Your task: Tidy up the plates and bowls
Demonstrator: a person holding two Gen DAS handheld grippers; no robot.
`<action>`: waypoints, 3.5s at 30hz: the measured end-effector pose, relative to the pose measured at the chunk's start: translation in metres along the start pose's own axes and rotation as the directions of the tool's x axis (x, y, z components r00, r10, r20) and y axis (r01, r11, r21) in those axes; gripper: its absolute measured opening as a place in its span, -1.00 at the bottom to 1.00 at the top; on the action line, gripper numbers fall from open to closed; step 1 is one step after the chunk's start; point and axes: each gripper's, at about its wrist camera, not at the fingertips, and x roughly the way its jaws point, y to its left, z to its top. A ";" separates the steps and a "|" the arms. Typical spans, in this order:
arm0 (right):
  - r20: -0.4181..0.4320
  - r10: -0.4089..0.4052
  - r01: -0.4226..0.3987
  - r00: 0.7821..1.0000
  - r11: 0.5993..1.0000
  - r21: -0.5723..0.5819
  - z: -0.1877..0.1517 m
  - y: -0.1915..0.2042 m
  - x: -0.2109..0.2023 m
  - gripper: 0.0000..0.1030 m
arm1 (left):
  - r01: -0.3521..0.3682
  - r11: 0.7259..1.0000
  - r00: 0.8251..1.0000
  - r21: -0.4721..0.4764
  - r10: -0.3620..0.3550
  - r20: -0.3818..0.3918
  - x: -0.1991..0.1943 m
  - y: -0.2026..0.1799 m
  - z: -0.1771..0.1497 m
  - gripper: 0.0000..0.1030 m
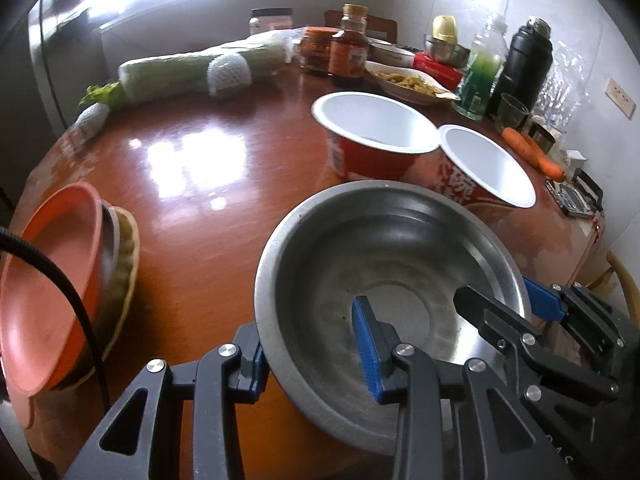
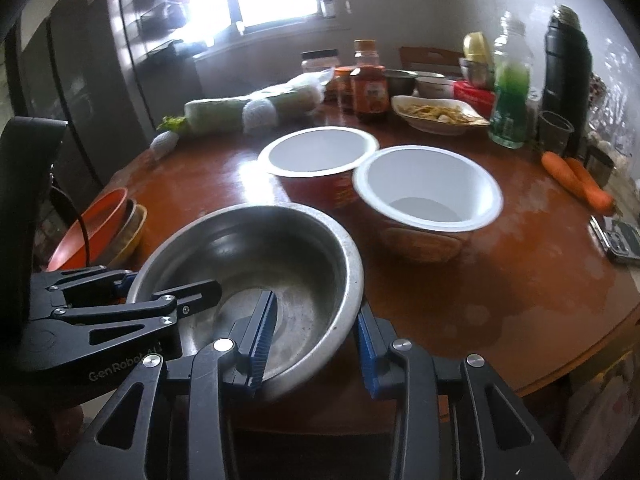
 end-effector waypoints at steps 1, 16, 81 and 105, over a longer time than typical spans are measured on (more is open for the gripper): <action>-0.003 0.003 -0.003 1.000 1.000 -0.008 0.000 0.004 0.001 -0.24 | -0.005 1.000 1.000 -0.003 0.005 -0.003 0.000 0.003 -0.001 -0.27; -0.013 0.002 -0.003 1.000 0.999 -0.032 0.000 0.021 0.009 -0.24 | -0.005 1.000 1.000 -0.015 0.005 0.008 -0.002 0.018 -0.006 -0.27; 0.143 -0.054 0.042 0.988 0.995 0.086 0.012 -0.026 -0.049 0.28 | -0.069 0.996 0.987 0.053 0.061 0.146 -0.061 -0.014 0.022 -0.01; 0.141 -0.101 0.079 0.985 0.984 0.160 0.033 -0.059 -0.033 0.29 | 0.000 0.999 0.994 0.044 -0.004 0.107 -0.025 -0.025 0.084 -0.01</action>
